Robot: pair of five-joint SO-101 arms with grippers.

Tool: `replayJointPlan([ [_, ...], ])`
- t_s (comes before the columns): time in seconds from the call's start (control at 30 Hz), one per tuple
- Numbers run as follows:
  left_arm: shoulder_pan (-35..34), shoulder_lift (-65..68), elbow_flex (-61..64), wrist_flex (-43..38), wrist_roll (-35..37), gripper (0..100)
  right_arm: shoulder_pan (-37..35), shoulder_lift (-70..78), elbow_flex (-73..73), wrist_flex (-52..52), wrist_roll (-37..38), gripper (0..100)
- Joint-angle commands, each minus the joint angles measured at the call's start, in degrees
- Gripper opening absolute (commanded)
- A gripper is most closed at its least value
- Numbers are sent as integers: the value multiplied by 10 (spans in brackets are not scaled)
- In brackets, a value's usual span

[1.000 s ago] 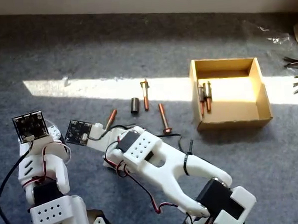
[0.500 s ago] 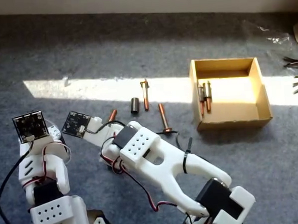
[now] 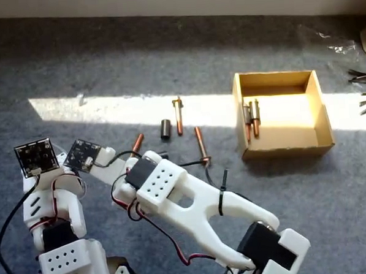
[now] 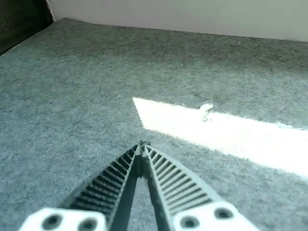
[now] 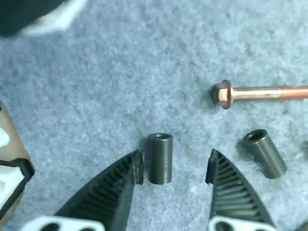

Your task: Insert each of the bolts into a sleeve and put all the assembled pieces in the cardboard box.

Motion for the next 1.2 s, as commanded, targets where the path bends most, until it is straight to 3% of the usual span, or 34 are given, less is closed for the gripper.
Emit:
replayJointPlan([
  [0.0, -5, -8, -6, -11, 3, 7, -12, -6, 17, -19, -4, 199],
  [0.3, -5, -8, -5, -11, 3, 7, -8, -3, 110, -95, -44, 198],
  [0.67, -3, -8, -4, -11, 3, 7, -11, 18, 108, -92, -43, 198],
  [0.9, -4, -8, -4, -11, 3, 7, -8, 91, 0, -15, -44, 198],
  [1.17, -2, -8, -4, -11, 3, 7, -17, 94, -44, -8, -44, 195],
])
